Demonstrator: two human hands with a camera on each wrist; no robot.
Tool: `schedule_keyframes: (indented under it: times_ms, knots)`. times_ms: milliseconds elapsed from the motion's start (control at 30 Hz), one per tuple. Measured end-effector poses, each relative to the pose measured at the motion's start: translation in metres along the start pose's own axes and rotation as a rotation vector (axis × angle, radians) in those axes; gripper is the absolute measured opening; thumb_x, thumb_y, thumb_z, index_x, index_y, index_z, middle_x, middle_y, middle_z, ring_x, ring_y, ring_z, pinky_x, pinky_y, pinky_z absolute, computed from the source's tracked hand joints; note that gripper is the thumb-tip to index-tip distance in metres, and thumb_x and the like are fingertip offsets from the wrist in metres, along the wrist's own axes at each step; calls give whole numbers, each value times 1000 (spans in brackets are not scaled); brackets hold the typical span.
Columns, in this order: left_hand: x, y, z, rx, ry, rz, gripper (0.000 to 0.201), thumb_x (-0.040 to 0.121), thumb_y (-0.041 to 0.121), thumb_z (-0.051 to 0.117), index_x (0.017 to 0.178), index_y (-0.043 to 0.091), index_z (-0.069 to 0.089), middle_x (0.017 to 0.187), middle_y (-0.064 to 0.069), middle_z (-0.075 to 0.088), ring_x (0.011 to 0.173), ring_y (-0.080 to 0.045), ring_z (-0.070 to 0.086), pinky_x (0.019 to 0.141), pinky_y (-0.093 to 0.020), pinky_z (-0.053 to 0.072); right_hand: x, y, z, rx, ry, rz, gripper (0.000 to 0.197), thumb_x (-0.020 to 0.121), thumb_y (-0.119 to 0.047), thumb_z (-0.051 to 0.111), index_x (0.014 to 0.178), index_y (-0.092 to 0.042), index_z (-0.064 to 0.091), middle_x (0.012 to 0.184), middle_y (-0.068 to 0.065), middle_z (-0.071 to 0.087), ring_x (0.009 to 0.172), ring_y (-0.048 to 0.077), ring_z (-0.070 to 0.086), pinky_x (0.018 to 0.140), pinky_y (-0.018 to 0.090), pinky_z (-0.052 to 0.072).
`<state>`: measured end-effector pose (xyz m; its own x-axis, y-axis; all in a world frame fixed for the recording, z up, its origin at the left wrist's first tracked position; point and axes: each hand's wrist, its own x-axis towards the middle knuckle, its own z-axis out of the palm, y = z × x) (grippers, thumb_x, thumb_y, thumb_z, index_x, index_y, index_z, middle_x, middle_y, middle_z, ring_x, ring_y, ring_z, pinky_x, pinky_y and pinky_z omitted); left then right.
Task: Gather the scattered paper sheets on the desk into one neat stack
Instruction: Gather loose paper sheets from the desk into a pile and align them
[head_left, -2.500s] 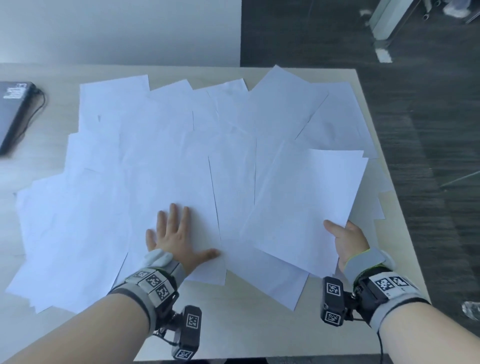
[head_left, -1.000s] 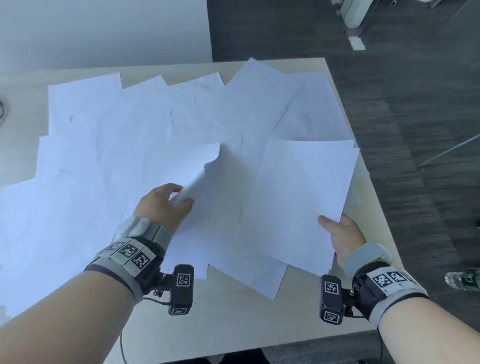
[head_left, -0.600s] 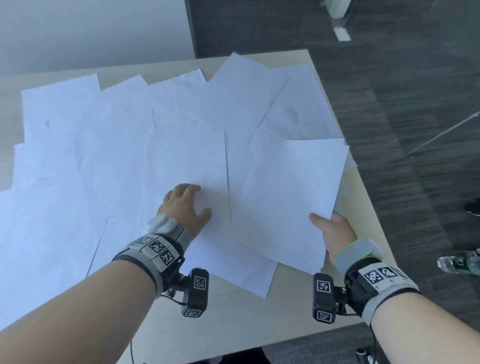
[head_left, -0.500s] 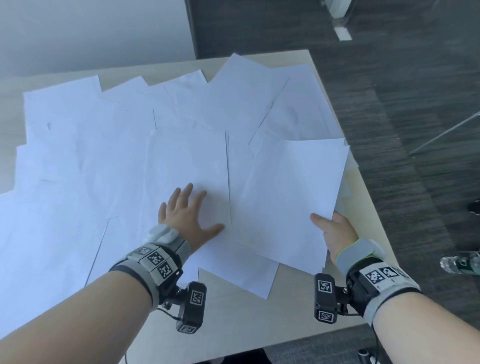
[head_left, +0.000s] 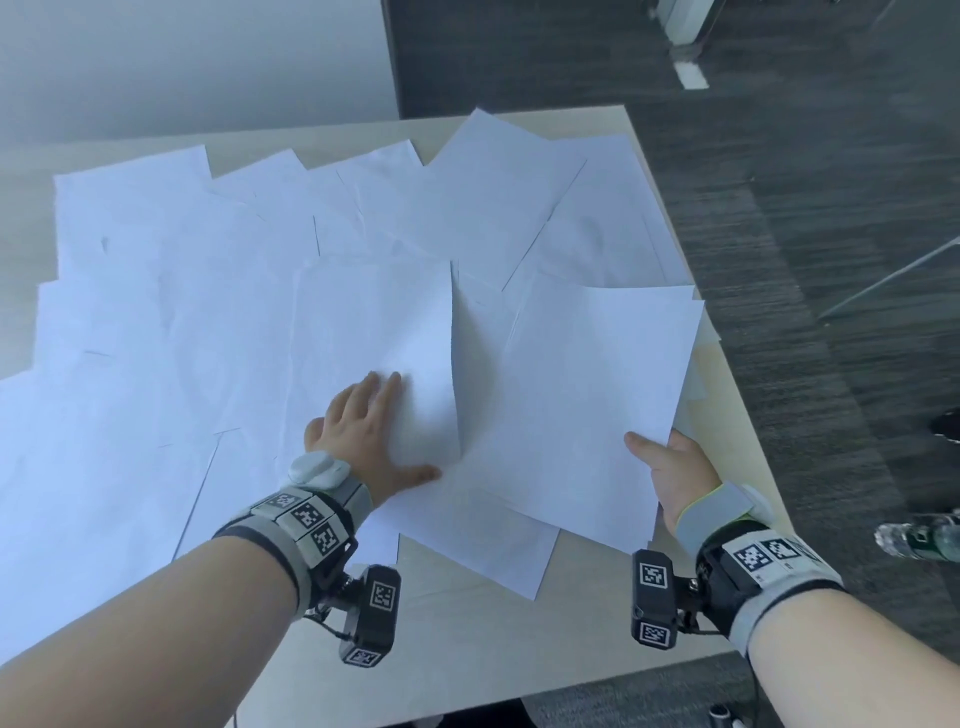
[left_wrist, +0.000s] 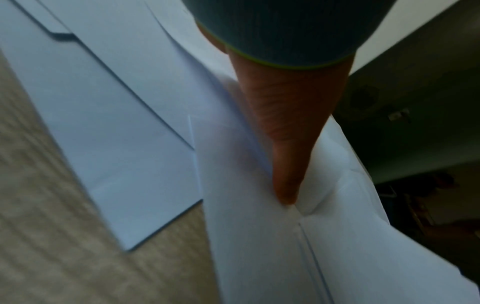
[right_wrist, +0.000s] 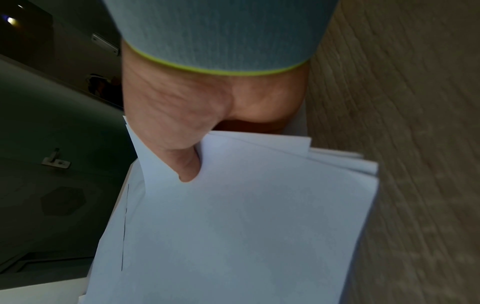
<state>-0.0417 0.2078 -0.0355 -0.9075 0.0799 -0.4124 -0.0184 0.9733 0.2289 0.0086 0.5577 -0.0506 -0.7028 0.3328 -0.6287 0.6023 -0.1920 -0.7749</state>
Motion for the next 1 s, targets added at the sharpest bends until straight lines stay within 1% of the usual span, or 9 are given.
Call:
schedule_keyframes:
  times_ms: [67,167,433,633,733,833,900,933,1000]
  knots:
    - [-5,3,4,77,-7,36,120,66,85,58,156,46,-9,169,12,0,157,-17,0,121,-50,19,1,0,0,5,0,-6,17,98,-6,60,103,-17,71,107,5,73,92,25,68,77,36,53]
    - [-7,10,9,116,42,60,110,67,77,53,155,46,-5,166,12,9,156,-19,3,117,-50,25,0,0,1,4,-6,-18,19,98,-5,59,102,-19,71,104,2,73,90,22,68,75,34,52]
    - [-6,18,2,140,27,55,98,69,68,53,152,46,6,162,11,18,152,-23,12,111,-50,34,-1,1,0,-10,16,-12,18,98,-7,60,102,-20,71,104,2,74,91,24,69,74,35,53]
    - [-4,13,-5,73,32,27,86,79,55,56,153,44,14,161,14,26,151,-19,21,109,-48,37,-3,0,2,-1,20,-5,16,97,-8,61,103,-19,72,103,2,74,91,23,69,73,35,53]
    - [-3,6,-11,27,40,39,85,83,43,59,155,39,16,158,10,32,140,-22,40,100,-43,44,-3,0,1,-8,21,-5,16,97,-8,61,102,-20,72,103,1,75,91,24,70,76,36,54]
    - [-5,-7,-13,-38,42,42,93,81,22,63,157,40,13,158,9,30,121,-27,56,78,-33,47,-5,-2,2,-18,16,-16,18,97,-6,60,100,-21,71,101,0,74,89,22,69,74,34,53]
    - [-8,-17,-12,-83,33,31,100,79,10,63,157,43,9,158,10,28,114,-28,59,69,-31,45,-7,-3,3,-33,16,-32,19,97,-6,60,100,-21,71,102,0,74,89,21,69,74,33,52]
    - [-10,-20,-13,-107,27,12,100,80,6,61,158,43,11,158,10,29,113,-28,60,69,-30,44,-8,-4,4,-42,13,-36,19,97,-6,60,100,-21,71,103,0,74,90,21,69,74,33,52]
    - [-10,-26,-11,-173,31,-16,88,84,6,58,158,39,23,157,9,35,118,-27,59,77,-30,46,-9,-5,5,-60,6,-36,18,97,-7,61,102,-20,71,104,0,74,93,23,70,76,34,53]
